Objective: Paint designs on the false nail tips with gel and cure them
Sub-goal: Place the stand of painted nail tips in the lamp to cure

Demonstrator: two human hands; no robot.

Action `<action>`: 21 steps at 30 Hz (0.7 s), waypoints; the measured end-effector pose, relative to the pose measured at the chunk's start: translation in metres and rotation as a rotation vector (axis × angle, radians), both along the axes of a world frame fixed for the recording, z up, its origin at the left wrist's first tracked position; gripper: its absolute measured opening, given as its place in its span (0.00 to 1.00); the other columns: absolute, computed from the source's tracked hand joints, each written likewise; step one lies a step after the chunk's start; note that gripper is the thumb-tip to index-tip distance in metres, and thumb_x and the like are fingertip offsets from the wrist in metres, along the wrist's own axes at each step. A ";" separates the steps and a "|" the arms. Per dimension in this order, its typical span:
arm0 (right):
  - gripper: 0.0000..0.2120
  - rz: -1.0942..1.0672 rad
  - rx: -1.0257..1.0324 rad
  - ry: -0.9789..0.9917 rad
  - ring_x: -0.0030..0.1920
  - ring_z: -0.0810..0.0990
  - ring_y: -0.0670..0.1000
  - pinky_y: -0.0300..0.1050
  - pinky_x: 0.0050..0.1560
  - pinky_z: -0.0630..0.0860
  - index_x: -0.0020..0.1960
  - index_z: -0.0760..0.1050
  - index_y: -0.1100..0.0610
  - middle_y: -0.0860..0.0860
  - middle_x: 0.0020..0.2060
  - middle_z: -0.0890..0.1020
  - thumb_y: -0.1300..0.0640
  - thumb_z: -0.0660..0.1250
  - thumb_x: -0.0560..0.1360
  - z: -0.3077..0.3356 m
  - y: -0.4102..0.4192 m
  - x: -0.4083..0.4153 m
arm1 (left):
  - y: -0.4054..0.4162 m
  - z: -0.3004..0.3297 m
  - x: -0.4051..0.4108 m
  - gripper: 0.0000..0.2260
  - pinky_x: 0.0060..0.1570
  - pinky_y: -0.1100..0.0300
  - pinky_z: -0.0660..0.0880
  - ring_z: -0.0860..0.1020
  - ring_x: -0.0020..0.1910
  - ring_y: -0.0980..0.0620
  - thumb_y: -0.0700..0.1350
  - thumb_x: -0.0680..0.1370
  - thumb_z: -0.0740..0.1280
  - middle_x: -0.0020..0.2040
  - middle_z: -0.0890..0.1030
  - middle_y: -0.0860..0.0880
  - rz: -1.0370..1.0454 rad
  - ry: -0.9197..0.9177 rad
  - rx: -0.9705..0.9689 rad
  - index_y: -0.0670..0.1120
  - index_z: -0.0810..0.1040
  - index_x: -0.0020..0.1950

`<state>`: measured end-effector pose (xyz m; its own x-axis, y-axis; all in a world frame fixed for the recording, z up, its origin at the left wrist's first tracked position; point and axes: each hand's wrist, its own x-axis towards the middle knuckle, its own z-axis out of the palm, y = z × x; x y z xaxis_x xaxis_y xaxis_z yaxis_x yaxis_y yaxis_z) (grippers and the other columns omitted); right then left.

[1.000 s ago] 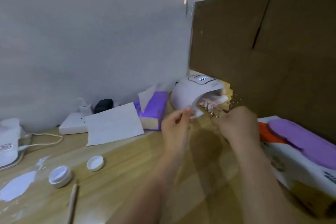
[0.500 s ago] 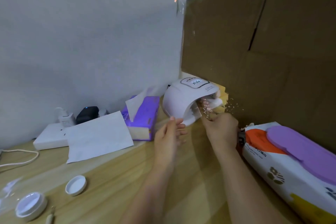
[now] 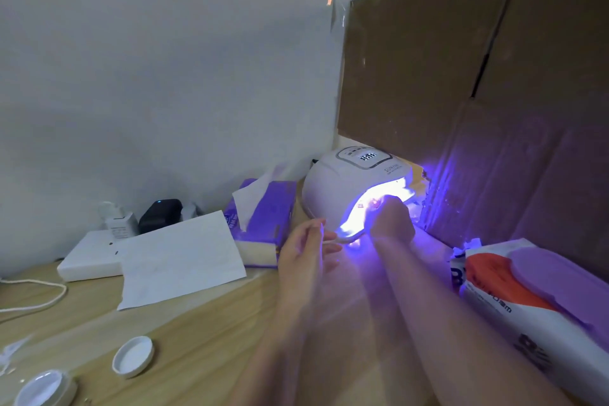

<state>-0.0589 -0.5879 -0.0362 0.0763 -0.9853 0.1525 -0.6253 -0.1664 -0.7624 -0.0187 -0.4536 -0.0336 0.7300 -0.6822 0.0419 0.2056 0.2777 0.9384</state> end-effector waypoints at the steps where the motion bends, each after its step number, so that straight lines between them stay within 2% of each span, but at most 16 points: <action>1: 0.12 -0.026 0.027 -0.171 0.56 0.76 0.59 0.46 0.46 0.69 0.57 0.75 0.61 0.58 0.54 0.79 0.58 0.57 0.79 0.000 0.004 0.000 | -0.001 0.000 0.000 0.08 0.30 0.66 0.74 0.77 0.27 0.60 0.40 0.79 0.58 0.36 0.79 0.49 -0.003 -0.005 0.003 0.47 0.76 0.44; 2: 0.13 -0.065 0.015 -0.313 0.55 0.76 0.58 0.46 0.47 0.69 0.58 0.74 0.60 0.57 0.53 0.79 0.58 0.56 0.79 -0.002 0.007 0.002 | -0.001 0.000 0.000 0.08 0.30 0.66 0.74 0.77 0.27 0.60 0.40 0.79 0.58 0.36 0.78 0.49 -0.001 -0.013 0.006 0.47 0.75 0.44; 4: 0.10 -0.169 -0.152 -0.584 0.49 0.76 0.59 0.47 0.44 0.69 0.55 0.74 0.59 0.52 0.45 0.78 0.62 0.56 0.77 0.002 0.022 0.001 | -0.002 -0.001 -0.001 0.08 0.29 0.66 0.73 0.77 0.27 0.60 0.40 0.79 0.58 0.36 0.78 0.48 0.008 -0.011 0.012 0.46 0.75 0.44; 5: 0.10 -0.175 -0.293 -0.647 0.46 0.75 0.59 0.49 0.45 0.69 0.52 0.74 0.60 0.52 0.43 0.77 0.64 0.55 0.75 0.006 0.028 0.000 | -0.002 -0.001 -0.001 0.08 0.28 0.67 0.73 0.76 0.26 0.60 0.39 0.79 0.58 0.36 0.78 0.48 0.009 -0.006 0.016 0.46 0.75 0.44; 6: 0.11 -0.145 -0.452 -0.631 0.47 0.75 0.59 0.50 0.47 0.68 0.50 0.74 0.61 0.54 0.43 0.78 0.65 0.55 0.73 0.011 0.030 -0.001 | -0.002 0.000 -0.001 0.09 0.28 0.68 0.73 0.76 0.26 0.60 0.39 0.79 0.58 0.36 0.78 0.48 0.010 -0.001 0.019 0.46 0.75 0.44; 8: 0.16 -0.031 -0.608 -0.420 0.51 0.74 0.60 0.48 0.51 0.64 0.53 0.77 0.60 0.58 0.48 0.78 0.64 0.53 0.72 0.028 0.027 0.000 | -0.001 0.000 -0.001 0.09 0.27 0.68 0.72 0.76 0.27 0.60 0.39 0.79 0.57 0.37 0.79 0.47 0.014 0.007 0.029 0.46 0.75 0.44; 9: 0.18 0.047 -0.591 -0.282 0.53 0.74 0.60 0.48 0.52 0.64 0.57 0.77 0.58 0.59 0.51 0.77 0.63 0.53 0.73 0.040 0.022 0.002 | 0.000 0.001 -0.001 0.09 0.28 0.68 0.72 0.77 0.28 0.59 0.39 0.79 0.57 0.37 0.79 0.48 0.015 0.009 0.032 0.47 0.75 0.44; 11: 0.20 0.219 -0.451 0.041 0.59 0.72 0.60 0.49 0.56 0.67 0.65 0.72 0.52 0.58 0.59 0.75 0.62 0.53 0.77 0.063 0.006 0.008 | 0.000 0.002 0.000 0.09 0.29 0.67 0.72 0.77 0.31 0.55 0.39 0.80 0.57 0.37 0.79 0.48 0.013 0.014 0.036 0.47 0.75 0.44; 14: 0.20 0.388 -0.268 0.452 0.64 0.70 0.58 0.46 0.56 0.69 0.68 0.69 0.53 0.57 0.65 0.70 0.63 0.53 0.78 0.082 -0.013 0.015 | 0.002 0.003 0.000 0.09 0.30 0.66 0.73 0.77 0.34 0.53 0.39 0.80 0.56 0.38 0.79 0.48 -0.002 0.024 0.044 0.46 0.75 0.46; 18: 0.17 0.418 -0.185 0.625 0.64 0.70 0.57 0.46 0.61 0.70 0.65 0.71 0.59 0.57 0.65 0.72 0.63 0.54 0.78 0.092 -0.022 0.022 | 0.002 0.001 0.002 0.09 0.33 0.63 0.74 0.78 0.33 0.54 0.38 0.80 0.56 0.38 0.79 0.48 -0.001 0.011 0.057 0.46 0.76 0.47; 19: 0.17 0.419 -0.177 0.639 0.64 0.70 0.57 0.46 0.61 0.70 0.65 0.71 0.60 0.57 0.65 0.72 0.62 0.54 0.79 0.092 -0.024 0.023 | 0.002 0.001 0.003 0.09 0.34 0.63 0.74 0.78 0.33 0.54 0.38 0.80 0.56 0.38 0.79 0.48 -0.001 0.007 0.058 0.46 0.76 0.46; 21: 0.14 0.422 -0.185 0.629 0.63 0.71 0.58 0.43 0.53 0.72 0.61 0.73 0.62 0.58 0.63 0.73 0.63 0.55 0.78 0.092 -0.027 0.026 | 0.002 -0.001 0.003 0.10 0.32 0.64 0.74 0.78 0.30 0.56 0.38 0.80 0.56 0.37 0.79 0.48 -0.001 0.007 0.045 0.47 0.75 0.45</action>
